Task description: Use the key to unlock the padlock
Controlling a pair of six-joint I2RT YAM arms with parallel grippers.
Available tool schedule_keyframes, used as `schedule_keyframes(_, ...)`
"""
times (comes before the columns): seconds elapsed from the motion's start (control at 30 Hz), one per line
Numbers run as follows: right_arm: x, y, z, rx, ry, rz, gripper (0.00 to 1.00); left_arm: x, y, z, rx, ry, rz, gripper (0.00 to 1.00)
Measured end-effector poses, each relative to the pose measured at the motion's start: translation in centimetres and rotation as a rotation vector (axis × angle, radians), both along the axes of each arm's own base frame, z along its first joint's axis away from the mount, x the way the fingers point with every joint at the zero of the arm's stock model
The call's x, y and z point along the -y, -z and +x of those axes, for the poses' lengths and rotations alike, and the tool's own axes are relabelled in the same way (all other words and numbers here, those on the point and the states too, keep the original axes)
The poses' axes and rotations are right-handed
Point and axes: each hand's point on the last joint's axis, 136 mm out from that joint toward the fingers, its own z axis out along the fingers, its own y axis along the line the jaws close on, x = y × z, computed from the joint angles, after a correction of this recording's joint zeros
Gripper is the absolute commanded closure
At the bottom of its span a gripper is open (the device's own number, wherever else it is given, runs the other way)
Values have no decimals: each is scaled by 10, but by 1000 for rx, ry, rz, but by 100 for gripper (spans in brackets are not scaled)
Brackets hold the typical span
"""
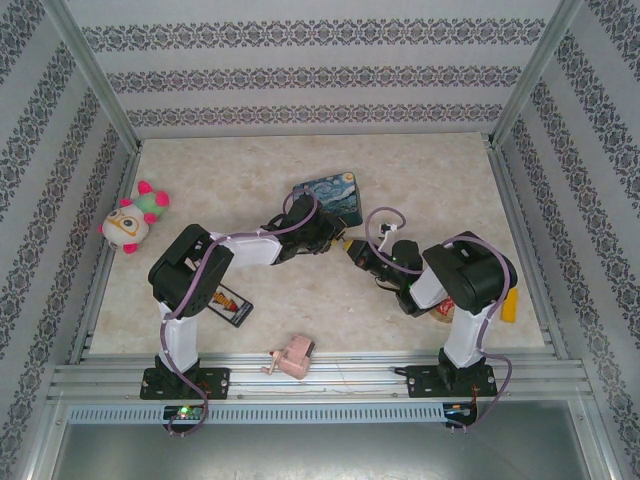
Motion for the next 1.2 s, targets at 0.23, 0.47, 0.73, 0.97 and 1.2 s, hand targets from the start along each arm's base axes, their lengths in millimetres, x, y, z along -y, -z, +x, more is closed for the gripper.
schedule_keyframes(0.23, 1, -1, 2, 40, 6, -45, 100, 1, -1, -1, -2, 6, -4, 94)
schedule_keyframes(0.47, -2, -4, 9, 15, 15, -13, 100, 1, -1, -1, -3, 11, -8, 94)
schedule_keyframes(0.73, -7, -4, 17, -44, 11, 50, 100, -3, -1, 3, 0, -8, -3, 94)
schedule_keyframes(0.97, -12, -3, 26, -89, -52, 107, 100, -9, 0, 9, 3, -44, 8, 92)
schedule_keyframes(1.2, -14, -4, 29, -112, -84, 134, 100, -8, -1, 8, 3, -30, 0, 54)
